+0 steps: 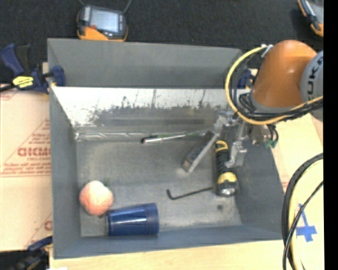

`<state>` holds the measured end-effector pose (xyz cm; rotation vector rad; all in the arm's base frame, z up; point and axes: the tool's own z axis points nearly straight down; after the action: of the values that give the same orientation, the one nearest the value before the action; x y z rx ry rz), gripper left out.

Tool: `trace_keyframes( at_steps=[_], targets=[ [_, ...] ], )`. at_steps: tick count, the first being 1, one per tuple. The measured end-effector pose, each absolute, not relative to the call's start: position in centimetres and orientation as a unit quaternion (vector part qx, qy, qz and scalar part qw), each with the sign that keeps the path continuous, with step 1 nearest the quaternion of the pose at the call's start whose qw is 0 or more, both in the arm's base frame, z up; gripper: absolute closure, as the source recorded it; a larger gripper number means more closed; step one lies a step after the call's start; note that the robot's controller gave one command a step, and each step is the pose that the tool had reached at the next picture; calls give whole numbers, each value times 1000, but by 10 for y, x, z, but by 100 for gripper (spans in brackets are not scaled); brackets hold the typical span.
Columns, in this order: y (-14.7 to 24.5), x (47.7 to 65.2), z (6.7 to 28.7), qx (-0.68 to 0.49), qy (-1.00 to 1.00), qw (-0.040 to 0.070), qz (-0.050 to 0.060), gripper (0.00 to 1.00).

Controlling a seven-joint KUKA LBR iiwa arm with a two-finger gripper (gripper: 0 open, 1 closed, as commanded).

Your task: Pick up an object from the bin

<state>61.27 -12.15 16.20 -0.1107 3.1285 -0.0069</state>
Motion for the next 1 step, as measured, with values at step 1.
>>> trace_keyframes(
  at_steps=[1],
  targets=[
    [-107, 595, 87, 30, 999, 16, -3, 0]
  ],
)
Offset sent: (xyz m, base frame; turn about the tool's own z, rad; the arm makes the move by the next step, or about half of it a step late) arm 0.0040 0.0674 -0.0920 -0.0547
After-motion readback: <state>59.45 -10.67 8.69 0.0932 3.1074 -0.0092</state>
